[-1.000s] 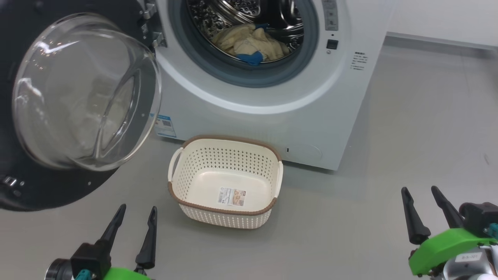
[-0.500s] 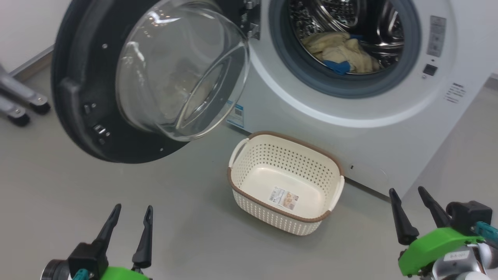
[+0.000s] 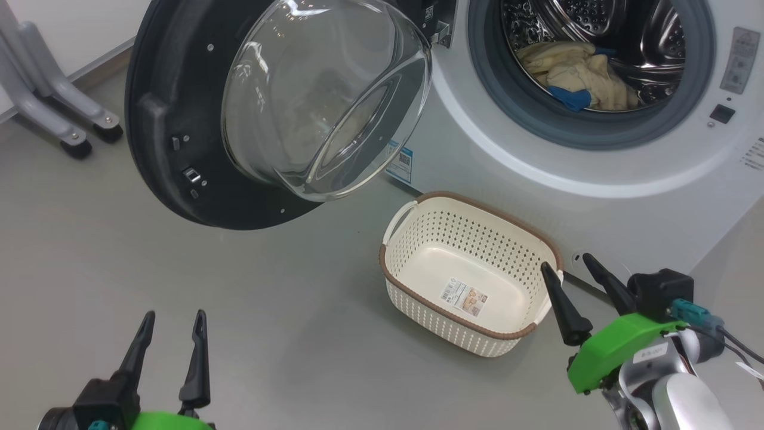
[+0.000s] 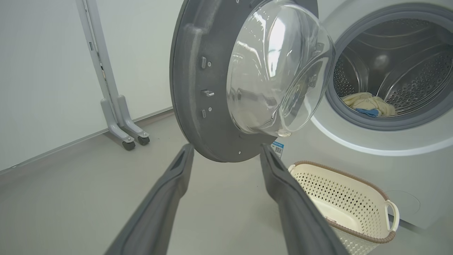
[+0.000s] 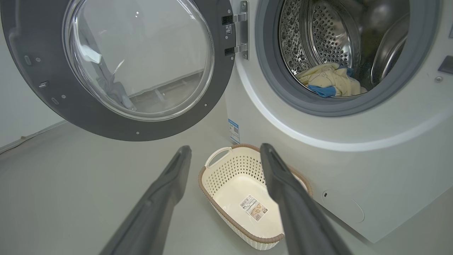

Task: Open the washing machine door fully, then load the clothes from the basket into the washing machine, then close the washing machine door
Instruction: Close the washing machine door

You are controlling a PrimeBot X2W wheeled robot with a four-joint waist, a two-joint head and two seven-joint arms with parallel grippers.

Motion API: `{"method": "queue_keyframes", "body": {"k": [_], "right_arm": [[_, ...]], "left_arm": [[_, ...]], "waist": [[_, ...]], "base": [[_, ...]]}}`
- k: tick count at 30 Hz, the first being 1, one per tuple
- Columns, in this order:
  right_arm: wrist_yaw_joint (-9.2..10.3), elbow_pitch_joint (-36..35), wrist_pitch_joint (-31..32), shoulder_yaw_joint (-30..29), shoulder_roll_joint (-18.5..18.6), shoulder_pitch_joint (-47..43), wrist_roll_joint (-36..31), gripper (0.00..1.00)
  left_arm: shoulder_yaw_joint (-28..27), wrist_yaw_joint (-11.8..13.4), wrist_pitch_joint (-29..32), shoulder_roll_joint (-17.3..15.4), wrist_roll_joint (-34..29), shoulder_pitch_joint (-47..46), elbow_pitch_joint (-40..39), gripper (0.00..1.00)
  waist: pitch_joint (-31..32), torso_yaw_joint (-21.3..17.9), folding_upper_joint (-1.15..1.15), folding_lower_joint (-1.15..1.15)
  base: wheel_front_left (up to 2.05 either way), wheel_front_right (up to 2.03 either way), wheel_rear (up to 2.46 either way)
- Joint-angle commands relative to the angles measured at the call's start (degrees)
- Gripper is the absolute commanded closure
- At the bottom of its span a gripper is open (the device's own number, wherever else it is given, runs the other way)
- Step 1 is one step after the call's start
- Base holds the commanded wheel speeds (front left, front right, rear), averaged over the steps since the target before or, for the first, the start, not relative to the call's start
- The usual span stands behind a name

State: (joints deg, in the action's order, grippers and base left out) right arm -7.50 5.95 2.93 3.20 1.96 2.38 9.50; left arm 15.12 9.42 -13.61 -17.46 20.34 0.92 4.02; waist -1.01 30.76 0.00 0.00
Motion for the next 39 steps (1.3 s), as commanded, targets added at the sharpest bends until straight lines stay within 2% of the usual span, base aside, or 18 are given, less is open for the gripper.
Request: {"method": "queue_keyframes", "body": {"k": [1, 11, 14, 15, 16, 17, 20, 23, 27, 30, 31, 34, 39], "right_arm": [[0.01, -1.6, -0.8, 1.3, 0.9, 3.6, 0.2, 0.0], [0.01, 0.4, -1.7, 1.5, 0.9, 4.0, 0.4, 0.0], [0.01, 0.5, -1.7, 1.5, 0.9, 3.9, 0.4, 0.0], [0.01, 0.5, -1.8, 1.5, 0.9, 3.9, 0.5, 0.0], [0.01, 0.5, -1.8, 1.5, 0.9, 3.9, 0.5, 0.0], [0.01, 0.5, -1.8, 1.5, 0.9, 3.9, 0.5, 0.0], [0.01, 0.5, -1.7, 1.4, 0.9, 3.8, 0.4, 0.0], [0.01, 0.4, -1.7, 1.2, 0.9, 3.7, 0.4, 0.0], [0.01, 0.3, -1.8, 1.0, 0.9, 3.2, 0.5, 0.0], [0.01, 0.2, -1.8, 0.8, 0.9, 2.8, 0.6, 0.0], [0.01, 0.2, -1.8, 0.8, 0.9, 2.8, 0.6, 0.0], [0.01, -0.1, -1.7, 0.4, 0.9, 2.3, 0.6, 0.0], [0.01, -0.6, -1.8, -0.3, 0.9, 1.3, 0.8, 0.0]], "left_arm": [[-2.5, 0.3, -0.7, -1.4, 0.4, -1.6, -2.0, 0.0], [-2.6, 0.4, -0.9, -1.4, 0.6, -1.4, -2.6, 0.0], [-3.7, -0.8, -1.1, 0.2, 3.9, -1.5, -4.0, 0.0], [-4.2, -1.7, -1.1, 0.7, 5.7, -1.6, -4.8, 0.18], [-4.7, -2.3, -1.1, 0.8, 6.6, -1.7, -5.5, 0.54], [-5.2, -3.2, -1.1, 1.2, 8.1, -1.8, -6.5, 1.0], [-6.9, -5.0, -1.1, 0.9, 11.3, -2.5, -9.1, 1.0], [-9.3, -7.6, -0.3, 0.9, 16.9, -4.4, -12.8, 1.0], [-13.9, -10.7, 3.6, 0.6, 28.2, -8.8, -18.4, 1.0], [-18.0, -12.1, 8.2, 0.1, 39.5, -14.1, -21.1, 1.0], [-18.0, -12.1, 8.2, 0.1, 39.5, -14.1, -21.1, 1.0], [-22.4, -11.9, 13.9, -1.3, 51.7, -20.7, -21.1, 1.0], [-27.8, -8.1, 23.2, -5.3, 67.1, -32.2, -12.6, 1.0]], "waist": [[-0.1, 0.0, 0.0, 0.0], [0.3, -0.1, 0.0, 0.0], [0.4, -0.1, 0.0, 0.0], [0.4, -0.1, 0.0, 0.0], [0.5, -0.1, 0.0, 0.0], [0.5, -0.1, 0.0, 0.0], [0.5, -0.1, 0.0, 0.0], [0.4, -0.1, 0.0, 0.0], [0.7, -0.2, 0.0, 0.0], [0.7, -0.2, 0.0, 0.0], [0.7, -0.2, 0.0, 0.0], [0.7, -0.3, 0.0, 0.0], [0.7, -0.6, 0.0, 0.0]], "base": [[0.0, 0.0, 0.0], [0.0, 0.0, 0.0], [0.0, 0.0, 0.0], [0.0, 0.0, 0.0], [0.0, 0.0, 0.0], [0.0, 0.0, 0.0], [0.0, 0.0, 0.0], [0.0, 0.0, 0.0], [0.0, 0.0, 0.0], [0.0, 0.0, 0.0], [0.0, 0.0, 0.0], [0.0, 0.0, 0.0], [0.0, 0.0, 0.0]]}}
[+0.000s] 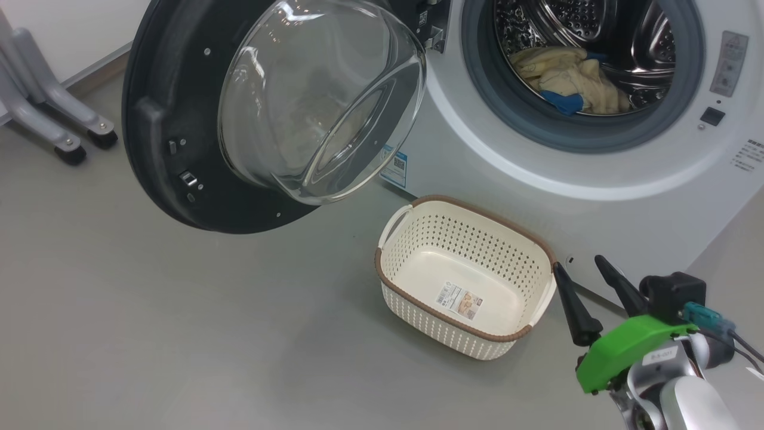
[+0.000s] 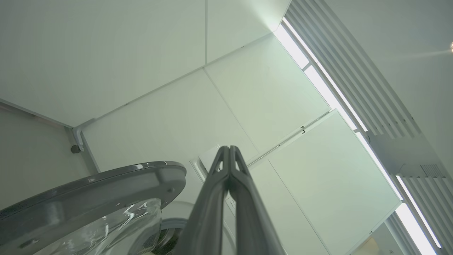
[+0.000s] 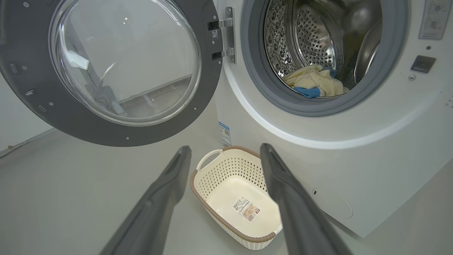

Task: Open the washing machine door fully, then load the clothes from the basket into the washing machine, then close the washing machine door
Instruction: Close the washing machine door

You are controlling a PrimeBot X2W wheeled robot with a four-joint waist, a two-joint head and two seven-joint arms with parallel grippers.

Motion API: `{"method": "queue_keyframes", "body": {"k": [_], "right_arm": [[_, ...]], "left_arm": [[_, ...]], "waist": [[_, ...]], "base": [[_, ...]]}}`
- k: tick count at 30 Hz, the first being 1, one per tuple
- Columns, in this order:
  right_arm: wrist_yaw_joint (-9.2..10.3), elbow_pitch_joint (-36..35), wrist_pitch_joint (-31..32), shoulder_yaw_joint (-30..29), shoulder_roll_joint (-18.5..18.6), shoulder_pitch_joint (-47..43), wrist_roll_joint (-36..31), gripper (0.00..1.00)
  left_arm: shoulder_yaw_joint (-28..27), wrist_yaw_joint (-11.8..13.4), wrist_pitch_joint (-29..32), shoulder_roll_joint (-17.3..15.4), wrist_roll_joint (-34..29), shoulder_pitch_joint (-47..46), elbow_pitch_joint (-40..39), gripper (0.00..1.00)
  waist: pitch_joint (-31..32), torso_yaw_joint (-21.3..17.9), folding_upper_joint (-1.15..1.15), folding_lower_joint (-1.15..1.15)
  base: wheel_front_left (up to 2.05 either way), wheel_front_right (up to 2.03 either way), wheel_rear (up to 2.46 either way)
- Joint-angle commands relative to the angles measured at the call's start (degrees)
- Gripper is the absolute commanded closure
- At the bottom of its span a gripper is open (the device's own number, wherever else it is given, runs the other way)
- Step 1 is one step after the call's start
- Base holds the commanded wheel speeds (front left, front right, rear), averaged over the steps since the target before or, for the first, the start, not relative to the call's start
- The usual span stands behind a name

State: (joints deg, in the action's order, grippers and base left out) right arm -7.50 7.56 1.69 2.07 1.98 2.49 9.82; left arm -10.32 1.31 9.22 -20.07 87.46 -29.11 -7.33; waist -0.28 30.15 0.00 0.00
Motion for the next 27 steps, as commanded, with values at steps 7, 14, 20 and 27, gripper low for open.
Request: {"method": "queue_keyframes", "body": {"k": [7, 14, 20, 27], "right_arm": [[0.01, -3.3, -0.8, -0.8, 0.9, -1.5, 0.8, 0.0], [0.01, -4.1, -0.4, -0.4, 0.9, -1.6, 0.7, 0.0], [0.01, -4.4, 0.2, 0.1, 0.9, -1.5, 0.4, 0.0], [0.01, -5.4, 1.1, -0.5, 0.9, -1.5, -0.3, 0.0]], "left_arm": [[-6.1, 7.0, 11.3, -5.9, 14.2, -13.7, 18.4, 1.0], [-10.6, 7.0, 16.2, -9.0, 19.5, -16.2, 33.3, 1.0], [-9.8, 4.3, 20.3, -9.4, 19.9, -15.6, 40.1, 1.0], [-8.6, 1.6, 21.3, -8.9, 18.6, -15.5, 46.6, 1.0]], "waist": [[0.3, -0.8, 0.0, 0.0], [-0.9, -4.7, 0.0, 0.0], [-1.7, -7.5, 0.0, 0.0], [-2.4, -10.2, 0.0, 0.0]], "base": [[0.0, 0.0, 0.0], [0.0, 0.0, 0.0], [0.0, 0.0, 0.0], [0.0, 0.0, 0.0]]}}
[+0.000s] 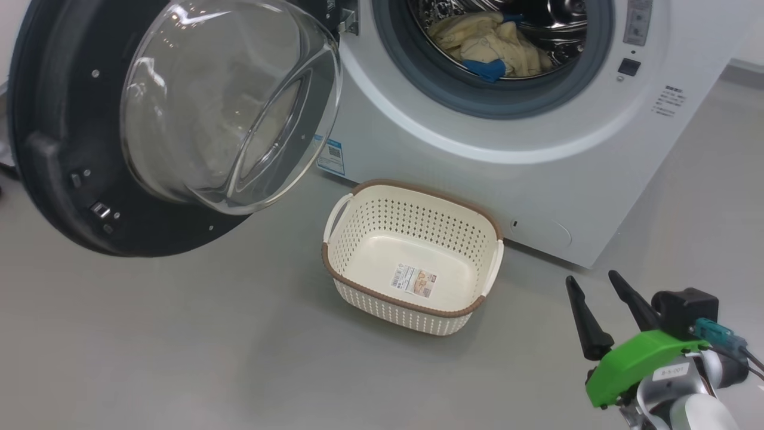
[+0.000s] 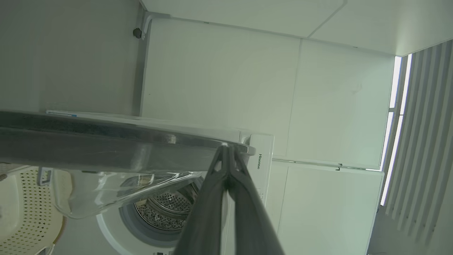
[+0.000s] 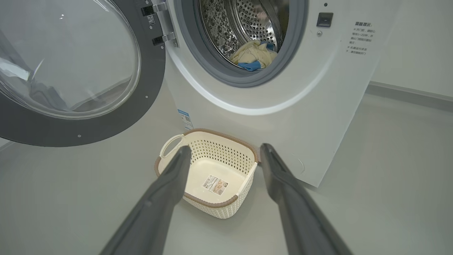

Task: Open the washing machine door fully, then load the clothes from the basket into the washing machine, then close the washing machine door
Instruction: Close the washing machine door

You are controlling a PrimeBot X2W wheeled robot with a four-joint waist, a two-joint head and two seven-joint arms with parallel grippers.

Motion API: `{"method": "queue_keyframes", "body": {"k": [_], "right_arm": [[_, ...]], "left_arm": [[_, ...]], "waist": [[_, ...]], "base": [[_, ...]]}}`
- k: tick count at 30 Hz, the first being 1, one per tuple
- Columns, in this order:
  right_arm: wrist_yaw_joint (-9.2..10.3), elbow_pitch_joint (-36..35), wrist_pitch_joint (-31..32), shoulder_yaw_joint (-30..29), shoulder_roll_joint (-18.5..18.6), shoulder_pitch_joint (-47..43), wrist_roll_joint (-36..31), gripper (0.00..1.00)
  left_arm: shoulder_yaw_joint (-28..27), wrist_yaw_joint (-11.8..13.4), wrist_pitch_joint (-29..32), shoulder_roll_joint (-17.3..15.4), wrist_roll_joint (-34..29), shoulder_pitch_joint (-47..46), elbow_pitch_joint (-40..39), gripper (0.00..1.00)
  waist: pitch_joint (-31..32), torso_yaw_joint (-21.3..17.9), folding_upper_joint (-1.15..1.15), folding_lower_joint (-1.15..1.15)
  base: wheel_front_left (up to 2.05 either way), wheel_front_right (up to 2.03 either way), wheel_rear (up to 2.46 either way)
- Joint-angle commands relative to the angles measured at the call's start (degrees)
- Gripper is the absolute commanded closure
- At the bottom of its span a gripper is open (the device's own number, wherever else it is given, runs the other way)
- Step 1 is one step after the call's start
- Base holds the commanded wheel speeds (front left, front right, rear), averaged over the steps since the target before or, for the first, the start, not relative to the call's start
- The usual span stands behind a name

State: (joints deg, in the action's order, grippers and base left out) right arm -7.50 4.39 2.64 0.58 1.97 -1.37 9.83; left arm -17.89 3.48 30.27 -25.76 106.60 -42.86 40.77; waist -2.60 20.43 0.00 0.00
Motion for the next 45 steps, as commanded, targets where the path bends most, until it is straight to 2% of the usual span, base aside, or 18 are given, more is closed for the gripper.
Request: {"method": "queue_keyframes", "body": {"k": [1, 22, 29, 38, 45], "right_arm": [[0.01, -2.3, 0.3, 1.0, 0.9, 2.3, -0.2, 0.0], [0.01, -4.3, 1.5, 1.2, 0.9, 1.6, -0.6, 0.0], [0.01, -4.8, 2.0, 0.8, 0.9, 1.1, -0.8, 0.0], [0.01, -5.9, 3.0, 1.4, 0.9, 1.0, -1.3, 0.0], [0.01, -6.6, 3.6, 1.3, 0.9, 0.8, -1.4, 0.0]], "left_arm": [[-1.0, -0.9, 0.1, -3.2, -0.7, -1.6, -0.6, 1.0], [-2.8, -5.1, -4.4, -4.3, -2.7, -2.5, 11.9, 1.0], [-6.4, -7.5, -5.5, -4.7, -0.2, -4.1, 14.7, 1.0], [-4.4, -8.1, -6.1, -6.8, -3.7, -4.3, 18.4, 1.0], [-2.6, -8.6, -4.0, -7.6, -5.3, -5.1, 19.3, 1.0]], "waist": [[-0.1, -0.9, 0.0, 0.0], [-1.6, -7.7, 0.0, 0.0], [-1.3, -8.3, 0.0, 0.0], [-1.3, -9.8, 0.0, 0.0], [-2.0, -10.8, 0.0, 0.0]], "base": [[0.0, 0.0, 0.0], [0.0, 0.0, 0.0], [0.0, 0.0, 0.0], [0.0, 0.0, 0.0], [0.0, 0.0, 0.0]]}}
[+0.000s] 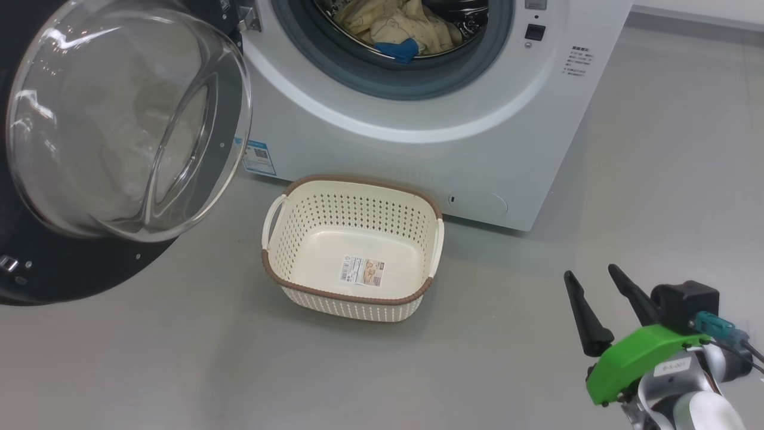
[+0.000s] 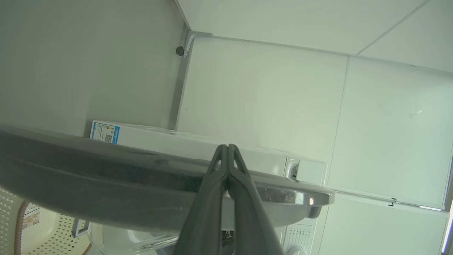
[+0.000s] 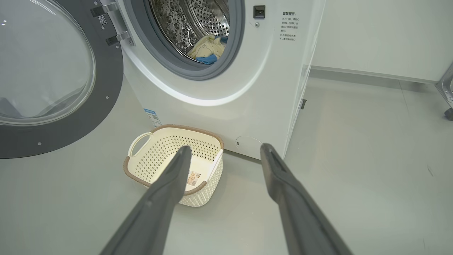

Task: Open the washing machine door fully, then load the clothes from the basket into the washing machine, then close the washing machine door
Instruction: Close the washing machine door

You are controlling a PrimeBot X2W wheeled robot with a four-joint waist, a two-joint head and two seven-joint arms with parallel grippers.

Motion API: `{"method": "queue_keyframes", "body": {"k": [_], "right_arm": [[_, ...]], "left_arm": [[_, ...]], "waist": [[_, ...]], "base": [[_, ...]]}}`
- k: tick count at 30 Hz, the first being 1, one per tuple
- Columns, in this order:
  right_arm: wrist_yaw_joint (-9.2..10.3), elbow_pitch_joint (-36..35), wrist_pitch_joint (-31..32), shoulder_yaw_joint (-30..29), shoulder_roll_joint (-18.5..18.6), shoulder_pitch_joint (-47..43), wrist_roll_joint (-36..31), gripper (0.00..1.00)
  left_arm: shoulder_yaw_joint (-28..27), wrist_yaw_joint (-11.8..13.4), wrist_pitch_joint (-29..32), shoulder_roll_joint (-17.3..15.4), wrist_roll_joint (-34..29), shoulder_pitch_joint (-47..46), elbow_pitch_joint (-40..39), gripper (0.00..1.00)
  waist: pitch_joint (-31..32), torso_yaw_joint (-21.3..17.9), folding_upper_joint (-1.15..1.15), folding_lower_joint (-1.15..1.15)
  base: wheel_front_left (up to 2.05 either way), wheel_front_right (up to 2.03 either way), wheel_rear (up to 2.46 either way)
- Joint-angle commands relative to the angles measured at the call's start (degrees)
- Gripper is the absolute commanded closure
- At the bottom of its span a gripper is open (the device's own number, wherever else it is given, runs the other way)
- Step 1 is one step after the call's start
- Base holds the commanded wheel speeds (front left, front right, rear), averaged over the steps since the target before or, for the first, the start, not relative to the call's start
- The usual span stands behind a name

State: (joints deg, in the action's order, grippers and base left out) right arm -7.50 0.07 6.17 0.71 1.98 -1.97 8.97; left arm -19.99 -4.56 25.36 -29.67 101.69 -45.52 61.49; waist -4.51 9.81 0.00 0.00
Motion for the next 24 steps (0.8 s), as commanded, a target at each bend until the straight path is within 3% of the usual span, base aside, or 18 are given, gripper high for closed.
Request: {"method": "queue_keyframes", "body": {"k": [1, 24], "right_arm": [[0.01, -2.4, 0.1, 1.1, 0.9, 1.4, -0.6, 0.0], [0.01, -1.2, -0.8, 0.7, 0.9, 2.2, -0.1, 0.0]], "left_arm": [[-0.3, -0.6, 1.3, -3.8, -0.6, -2.7, -1.4, 1.0], [3.0, -2.4, 13.2, -1.9, -1.2, -4.3, -4.8, 1.0]], "waist": [[-0.2, -0.3, 0.0, 0.0], [-1.9, 0.0, 0.0, 0.0]], "base": [[0.0, 0.0, 0.0], [0.0, 0.0, 0.0]]}}
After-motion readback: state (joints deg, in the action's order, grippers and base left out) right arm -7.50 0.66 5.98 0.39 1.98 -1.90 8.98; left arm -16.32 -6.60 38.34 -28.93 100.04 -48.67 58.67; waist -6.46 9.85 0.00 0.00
